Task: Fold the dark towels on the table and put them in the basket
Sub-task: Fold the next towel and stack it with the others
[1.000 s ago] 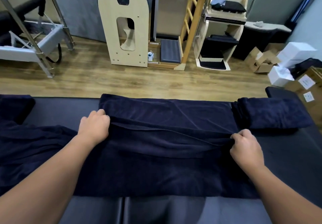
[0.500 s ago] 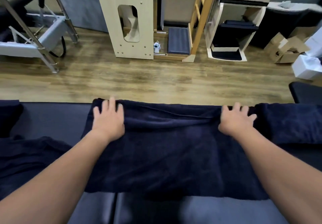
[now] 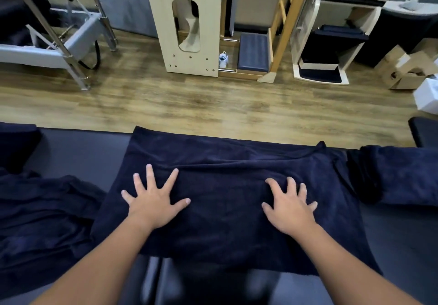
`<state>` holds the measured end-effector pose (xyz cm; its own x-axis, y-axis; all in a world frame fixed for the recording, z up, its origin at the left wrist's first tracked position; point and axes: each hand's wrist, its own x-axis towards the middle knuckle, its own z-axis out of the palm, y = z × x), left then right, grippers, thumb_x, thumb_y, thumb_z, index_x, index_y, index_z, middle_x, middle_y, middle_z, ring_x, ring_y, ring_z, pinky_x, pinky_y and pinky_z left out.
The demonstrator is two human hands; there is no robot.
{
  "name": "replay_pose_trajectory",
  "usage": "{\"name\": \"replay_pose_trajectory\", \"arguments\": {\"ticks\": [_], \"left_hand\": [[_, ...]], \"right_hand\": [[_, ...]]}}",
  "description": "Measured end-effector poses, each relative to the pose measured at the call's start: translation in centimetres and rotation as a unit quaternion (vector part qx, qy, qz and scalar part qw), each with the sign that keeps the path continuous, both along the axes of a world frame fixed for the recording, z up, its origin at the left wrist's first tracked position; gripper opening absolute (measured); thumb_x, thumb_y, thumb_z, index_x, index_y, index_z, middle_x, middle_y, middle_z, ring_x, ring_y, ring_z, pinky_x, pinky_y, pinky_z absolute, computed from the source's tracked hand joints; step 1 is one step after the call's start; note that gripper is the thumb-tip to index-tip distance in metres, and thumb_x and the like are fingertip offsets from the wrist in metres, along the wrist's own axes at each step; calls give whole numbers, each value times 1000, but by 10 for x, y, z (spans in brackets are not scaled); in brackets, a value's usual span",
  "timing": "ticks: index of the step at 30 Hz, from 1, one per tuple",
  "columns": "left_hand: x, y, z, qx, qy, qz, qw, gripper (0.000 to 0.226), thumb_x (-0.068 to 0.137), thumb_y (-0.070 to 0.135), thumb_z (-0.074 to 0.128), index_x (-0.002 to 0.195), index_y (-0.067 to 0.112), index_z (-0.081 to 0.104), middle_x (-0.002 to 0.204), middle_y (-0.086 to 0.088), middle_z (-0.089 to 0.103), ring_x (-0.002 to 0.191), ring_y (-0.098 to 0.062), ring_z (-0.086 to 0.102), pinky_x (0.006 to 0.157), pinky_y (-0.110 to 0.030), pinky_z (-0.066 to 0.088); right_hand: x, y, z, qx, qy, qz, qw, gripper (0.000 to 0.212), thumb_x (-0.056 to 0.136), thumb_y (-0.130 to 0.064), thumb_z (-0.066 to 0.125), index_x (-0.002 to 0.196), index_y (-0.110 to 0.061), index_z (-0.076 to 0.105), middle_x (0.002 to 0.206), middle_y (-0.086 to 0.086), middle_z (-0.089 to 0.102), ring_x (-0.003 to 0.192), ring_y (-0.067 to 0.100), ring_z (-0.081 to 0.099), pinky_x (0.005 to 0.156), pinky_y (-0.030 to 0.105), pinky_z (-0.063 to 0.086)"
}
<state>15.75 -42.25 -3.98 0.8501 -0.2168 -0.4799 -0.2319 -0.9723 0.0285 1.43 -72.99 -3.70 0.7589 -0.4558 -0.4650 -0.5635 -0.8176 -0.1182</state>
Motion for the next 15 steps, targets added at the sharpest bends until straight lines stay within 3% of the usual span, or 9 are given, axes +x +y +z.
{"name": "replay_pose_trajectory", "arguments": {"ticks": [3, 5, 7, 10, 12, 15], "left_hand": [[-9, 24, -4, 6, -34, -4, 999, 85, 82, 90, 18, 151, 55, -19, 165, -10, -25, 152, -37, -20, 115, -71, 6], [-16, 39, -6, 12, -65, -11, 998, 83, 88, 83, 20, 157, 47, -10, 167, -16, -17, 154, -35, -16, 120, -64, 9], [-20, 50, -7, 12, -99, 4, 995, 83, 92, 75, 32, 161, 32, 16, 167, -24, 0, 155, -39, -2, 121, -56, 20], [-22, 69, -8, -18, -158, 70, 985, 72, 87, 60, 64, 139, 13, 53, 154, -31, 33, 138, -45, 38, 101, -53, 46], [-23, 77, -2, -27, -171, 132, 976, 71, 84, 57, 70, 136, 12, 52, 141, -24, 47, 118, -40, 51, 90, -53, 49], [-21, 92, 4, -50, -146, 237, 959, 72, 88, 63, 60, 138, 13, 45, 125, -10, 58, 114, -32, 56, 91, -47, 48]], "right_hand": [[36, 19, 3, -41, -62, 56, 996, 48, 98, -51, 49, 136, -22, 46, 163, 11, 13, 151, 34, 9, 114, 58, 29], [66, 37, 4, -35, -86, 107, 990, 46, 99, -50, 48, 133, -18, 52, 161, 10, 18, 150, 31, 12, 115, 52, 31], [95, 58, 5, -30, -89, 142, 986, 45, 101, -49, 46, 133, -18, 54, 161, 8, 20, 150, 31, 13, 115, 53, 30], [139, 93, 6, -22, -86, 196, 977, 40, 104, -46, 40, 119, -16, 63, 154, 3, 34, 141, 30, 28, 110, 56, 32], [167, 112, 6, -3, -102, 205, 974, 39, 106, -40, 38, 112, -13, 66, 145, 3, 45, 130, 31, 39, 101, 50, 40], [205, 136, 4, 19, -156, 178, 971, 29, 104, -32, 47, 126, -14, 56, 134, 7, 50, 118, 34, 47, 85, 42, 46]]}}
